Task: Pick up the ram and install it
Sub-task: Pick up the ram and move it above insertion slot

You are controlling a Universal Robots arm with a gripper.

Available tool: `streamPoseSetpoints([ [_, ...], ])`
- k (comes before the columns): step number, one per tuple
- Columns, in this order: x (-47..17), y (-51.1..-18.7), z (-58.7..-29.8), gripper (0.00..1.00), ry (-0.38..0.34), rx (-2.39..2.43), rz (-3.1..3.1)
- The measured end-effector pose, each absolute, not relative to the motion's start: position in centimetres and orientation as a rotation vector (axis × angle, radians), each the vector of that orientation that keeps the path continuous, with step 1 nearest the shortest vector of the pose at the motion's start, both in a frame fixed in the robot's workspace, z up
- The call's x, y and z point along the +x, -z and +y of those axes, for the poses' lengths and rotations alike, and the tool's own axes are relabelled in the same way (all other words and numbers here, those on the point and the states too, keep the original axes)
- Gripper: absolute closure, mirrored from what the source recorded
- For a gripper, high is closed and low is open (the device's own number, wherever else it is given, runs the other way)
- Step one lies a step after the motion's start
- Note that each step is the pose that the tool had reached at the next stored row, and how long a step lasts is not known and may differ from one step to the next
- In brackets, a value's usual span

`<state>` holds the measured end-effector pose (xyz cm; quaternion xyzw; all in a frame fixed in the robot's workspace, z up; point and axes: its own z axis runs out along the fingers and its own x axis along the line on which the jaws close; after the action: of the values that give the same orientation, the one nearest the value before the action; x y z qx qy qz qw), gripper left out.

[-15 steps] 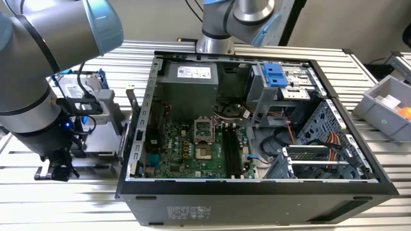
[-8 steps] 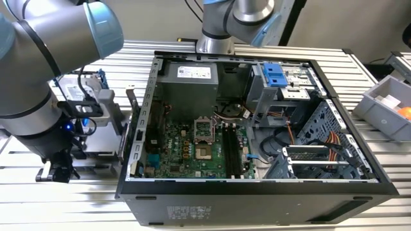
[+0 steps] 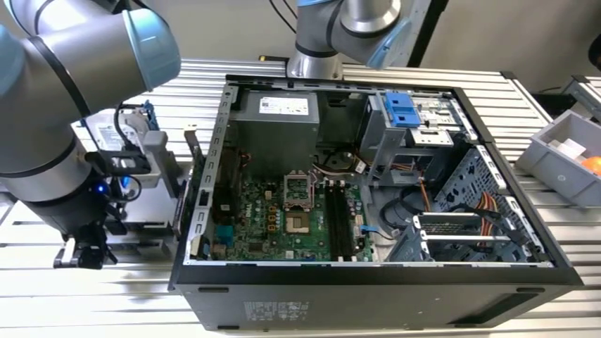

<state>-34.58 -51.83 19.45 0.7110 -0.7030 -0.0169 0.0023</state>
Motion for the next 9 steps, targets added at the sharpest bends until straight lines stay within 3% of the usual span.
streamPoseSetpoints([
  [9, -34.58, -19.35, -51.83, 0.0, 0.053, 2.23, -2.205],
])
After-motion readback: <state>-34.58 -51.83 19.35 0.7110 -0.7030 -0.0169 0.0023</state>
